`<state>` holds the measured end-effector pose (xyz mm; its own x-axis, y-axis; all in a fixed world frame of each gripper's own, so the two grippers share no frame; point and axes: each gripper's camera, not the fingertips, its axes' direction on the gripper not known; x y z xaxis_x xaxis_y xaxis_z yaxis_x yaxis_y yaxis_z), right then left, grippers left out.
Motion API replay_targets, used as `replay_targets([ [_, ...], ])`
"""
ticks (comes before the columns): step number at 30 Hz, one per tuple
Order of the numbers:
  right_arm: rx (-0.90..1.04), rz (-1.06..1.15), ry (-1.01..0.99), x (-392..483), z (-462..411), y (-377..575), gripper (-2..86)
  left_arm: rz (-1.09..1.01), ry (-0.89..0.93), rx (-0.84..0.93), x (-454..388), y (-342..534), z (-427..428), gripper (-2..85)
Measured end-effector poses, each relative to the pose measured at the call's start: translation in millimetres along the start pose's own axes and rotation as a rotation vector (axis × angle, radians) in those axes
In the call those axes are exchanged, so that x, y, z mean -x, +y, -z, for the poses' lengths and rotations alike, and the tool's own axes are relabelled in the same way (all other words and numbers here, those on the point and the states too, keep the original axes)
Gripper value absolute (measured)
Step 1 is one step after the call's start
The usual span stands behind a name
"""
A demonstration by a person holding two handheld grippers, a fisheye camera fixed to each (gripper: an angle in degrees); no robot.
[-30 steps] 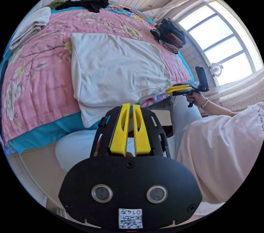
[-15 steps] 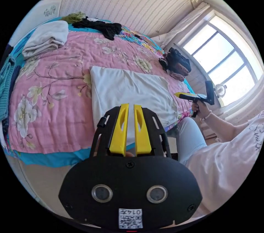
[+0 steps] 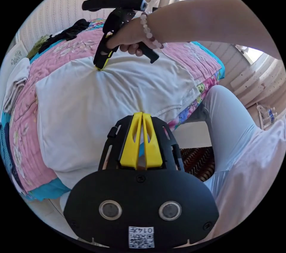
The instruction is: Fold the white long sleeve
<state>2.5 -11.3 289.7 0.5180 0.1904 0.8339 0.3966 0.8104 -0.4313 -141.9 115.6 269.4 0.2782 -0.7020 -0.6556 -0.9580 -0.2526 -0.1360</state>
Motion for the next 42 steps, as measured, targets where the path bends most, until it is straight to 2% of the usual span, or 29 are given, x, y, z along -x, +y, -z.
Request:
replay_targets([
  [2, 0.047, 0.037, -0.044, -9, 15, -10, -0.4, -0.073, 0.009, -0.056, -16, -1, 17, -1.0],
  [3, -0.011, 0.043, -0.002, -12, 30, -12, -0.4, -0.105, 0.0, -0.066, -24, -1, 20, -1.0],
  [5, -0.057, 0.012, 0.07, -21, 39, -21, -0.4, -0.132, -0.031, -0.001, -32, -3, 7, -1.0],
  [7, 0.025, -0.014, 0.065, -34, 18, -35, -0.4, -0.13, -0.038, 0.099, -35, -2, -17, -1.0],
  [8, 0.092, -0.024, 0.051, -41, -4, -38, -0.4, -0.111, -0.012, 0.06, -35, 1, -19, -1.0],
  [13, -0.065, -0.072, -0.033, -75, 29, -6, -0.3, -0.174, -0.008, -0.004, -54, -1, 12, -0.9],
  [15, -0.286, -0.15, -0.146, -104, 74, 59, -0.1, -0.195, -0.046, -0.063, -65, -3, 27, -0.7],
  [17, -0.379, -0.224, -0.194, -125, 97, 126, 0.2, -0.174, -0.067, -0.072, -71, -10, 30, -0.3],
  [19, -0.403, -0.312, -0.185, -143, 107, 198, 0.9, -0.166, -0.046, -0.087, -78, -19, 29, 0.8],
  [21, -0.37, -0.44, -0.16, -158, 107, 291, 3.4, -0.185, 0.004, -0.117, -91, -31, 26, 5.7],
  [24, -0.311, -0.547, -0.187, -166, 99, 378, 8.5, -0.241, 0.0, -0.12, -114, -49, 22, 9.9],
  [27, -0.306, -0.593, -0.227, -177, 92, 420, 9.7, -0.305, 0.008, -0.113, -135, -66, 17, 11.8],
  [31, -0.356, -0.653, -0.284, -215, 92, 427, 8.3, -0.346, 0.003, -0.073, -155, -88, 0, 14.1],
  [33, -0.235, -0.623, -0.388, -236, 70, 420, 4.8, -0.355, 0.013, -0.032, -165, -103, -11, 15.3],
  [35, -0.206, -0.601, -0.435, -245, 70, 419, 2.4, -0.357, 0.014, -0.011, -171, -112, -18, 15.9],
  [38, -0.326, -0.57, -0.472, -257, 96, 432, 1.1, -0.38, 0.025, 0.008, -182, -122, -24, 16.2],
  [42, -0.497, -0.591, -0.74, -283, 117, 451, 0.7, -0.413, 0.022, 0.019, -195, -130, -30, 15.1],
])
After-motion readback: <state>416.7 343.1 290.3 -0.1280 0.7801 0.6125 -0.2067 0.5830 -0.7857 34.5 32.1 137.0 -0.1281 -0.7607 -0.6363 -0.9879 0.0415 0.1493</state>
